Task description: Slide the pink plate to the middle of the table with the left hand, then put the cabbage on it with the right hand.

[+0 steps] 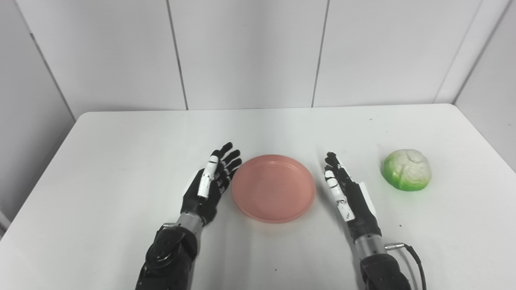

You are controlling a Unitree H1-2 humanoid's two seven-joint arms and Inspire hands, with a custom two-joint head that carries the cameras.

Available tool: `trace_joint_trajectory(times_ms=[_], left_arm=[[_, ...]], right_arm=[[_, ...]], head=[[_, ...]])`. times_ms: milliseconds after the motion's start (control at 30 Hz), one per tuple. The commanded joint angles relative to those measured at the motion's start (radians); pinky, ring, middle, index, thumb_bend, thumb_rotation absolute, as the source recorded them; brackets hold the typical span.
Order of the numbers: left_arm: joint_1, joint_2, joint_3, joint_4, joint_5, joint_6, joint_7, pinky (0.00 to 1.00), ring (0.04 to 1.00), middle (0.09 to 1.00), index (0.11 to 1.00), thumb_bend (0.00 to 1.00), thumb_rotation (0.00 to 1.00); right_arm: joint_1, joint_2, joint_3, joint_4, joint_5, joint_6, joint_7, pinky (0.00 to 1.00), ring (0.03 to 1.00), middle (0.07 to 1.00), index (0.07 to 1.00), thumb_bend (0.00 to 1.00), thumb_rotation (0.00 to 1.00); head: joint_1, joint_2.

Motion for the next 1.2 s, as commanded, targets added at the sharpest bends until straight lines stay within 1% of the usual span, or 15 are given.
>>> trace_joint_trajectory(times_ms=[0, 33, 67, 167, 200, 267, 400, 500, 533, 600, 633, 700, 967, 1100, 1167], left_arm=[[0.030, 0.022, 0.003, 0.042, 0.014, 0.016, -0.003, 0.93, 0.917, 0.919, 0.918, 0.42, 1.00], [0.030, 0.023, 0.005, 0.045, 0.012, 0.014, -0.005, 0.93, 0.918, 0.920, 0.918, 0.42, 1.00], [0.030, 0.026, 0.006, 0.047, 0.012, 0.011, -0.007, 0.93, 0.919, 0.920, 0.919, 0.42, 1.00], [0.031, 0.034, 0.011, 0.054, 0.008, 0.004, -0.017, 0.93, 0.915, 0.916, 0.914, 0.42, 1.00], [0.032, 0.038, 0.014, 0.056, 0.004, 0.004, -0.022, 0.93, 0.914, 0.914, 0.913, 0.42, 1.00], [0.032, 0.046, 0.020, 0.062, -0.002, 0.003, -0.031, 0.92, 0.909, 0.912, 0.910, 0.42, 1.00], [0.028, 0.065, 0.033, 0.087, -0.015, -0.011, -0.054, 0.93, 0.917, 0.921, 0.923, 0.42, 1.00], [0.019, 0.076, 0.046, 0.122, -0.026, -0.029, -0.070, 0.94, 0.923, 0.925, 0.925, 0.43, 1.00], [0.016, 0.080, 0.048, 0.134, -0.028, -0.037, -0.076, 0.94, 0.920, 0.923, 0.923, 0.43, 1.00], [0.008, 0.090, 0.052, 0.161, -0.036, -0.054, -0.090, 0.93, 0.918, 0.923, 0.925, 0.44, 1.00], [0.004, 0.092, 0.056, 0.172, -0.042, -0.059, -0.096, 0.93, 0.918, 0.923, 0.925, 0.44, 1.00], [-0.004, 0.096, 0.065, 0.196, -0.054, -0.068, -0.108, 0.94, 0.915, 0.922, 0.921, 0.44, 1.00], [-0.033, 0.118, 0.091, 0.271, -0.082, -0.084, -0.144, 0.93, 0.912, 0.920, 0.917, 0.44, 1.00], [-0.041, 0.123, 0.098, 0.285, -0.091, -0.080, -0.143, 0.92, 0.905, 0.912, 0.910, 0.42, 1.00], [-0.044, 0.125, 0.102, 0.290, -0.093, -0.079, -0.142, 0.92, 0.903, 0.909, 0.909, 0.41, 1.00]], right_arm=[[-0.003, -0.006, 0.012, -0.032, -0.052, -0.009, -0.023, 0.86, 0.908, 0.917, 0.929, 0.40, 1.00], [-0.006, -0.011, 0.015, -0.047, -0.070, -0.007, -0.024, 0.86, 0.905, 0.921, 0.936, 0.40, 1.00], [-0.012, -0.020, 0.021, -0.076, -0.105, 0.006, -0.025, 0.86, 0.903, 0.924, 0.939, 0.39, 1.00], [-0.026, -0.037, 0.031, -0.135, -0.192, 0.039, -0.027, 0.84, 0.890, 0.915, 0.932, 0.44, 0.99], [-0.033, -0.040, 0.030, -0.159, -0.219, 0.055, -0.028, 0.83, 0.887, 0.913, 0.929, 0.45, 0.98], [-0.043, -0.044, 0.026, -0.192, -0.260, 0.073, -0.033, 0.82, 0.884, 0.913, 0.926, 0.56, 0.89], [-0.069, -0.040, 0.016, -0.233, -0.352, 0.082, -0.085, 0.82, 0.881, 0.908, 0.922, 0.63, 0.84], [-0.090, -0.035, 0.007, -0.247, -0.413, 0.088, -0.127, 0.80, 0.870, 0.893, 0.910, 0.72, 0.74], [-0.097, -0.038, 0.001, -0.256, -0.427, 0.089, -0.136, 0.80, 0.866, 0.888, 0.909, 0.76, 0.68], [-0.109, -0.044, -0.012, -0.272, -0.456, 0.085, -0.160, 0.79, 0.858, 0.881, 0.903, 0.80, 0.58], [-0.114, -0.045, -0.020, -0.279, -0.462, 0.080, -0.171, 0.79, 0.858, 0.881, 0.903, 0.80, 0.58], [-0.122, -0.047, -0.038, -0.298, -0.473, 0.087, -0.183, 0.80, 0.857, 0.880, 0.901, 0.83, 0.51], [-0.116, -0.084, -0.127, -0.426, -0.565, 0.272, -0.107, 0.83, 0.910, 0.938, 0.968, 0.96, 0.51], [-0.110, -0.107, -0.159, -0.466, -0.597, 0.355, -0.067, 0.75, 0.889, 0.952, 0.979, 1.00, 0.54], [-0.104, -0.121, -0.184, -0.478, -0.582, 0.386, -0.050, 0.74, 0.901, 0.975, 0.995, 1.00, 0.52]], head=[[0.000, 0.000], [0.000, 0.000], [-0.055, -0.008], [-0.089, -0.014], [-0.128, -0.023], [-0.161, -0.032], [-0.229, -0.055], [-0.276, -0.072], [-0.276, -0.072], [-0.296, -0.078], [-0.315, -0.083], [-0.329, -0.086], [-0.364, -0.091], [-0.372, -0.092], [-0.378, -0.093]])
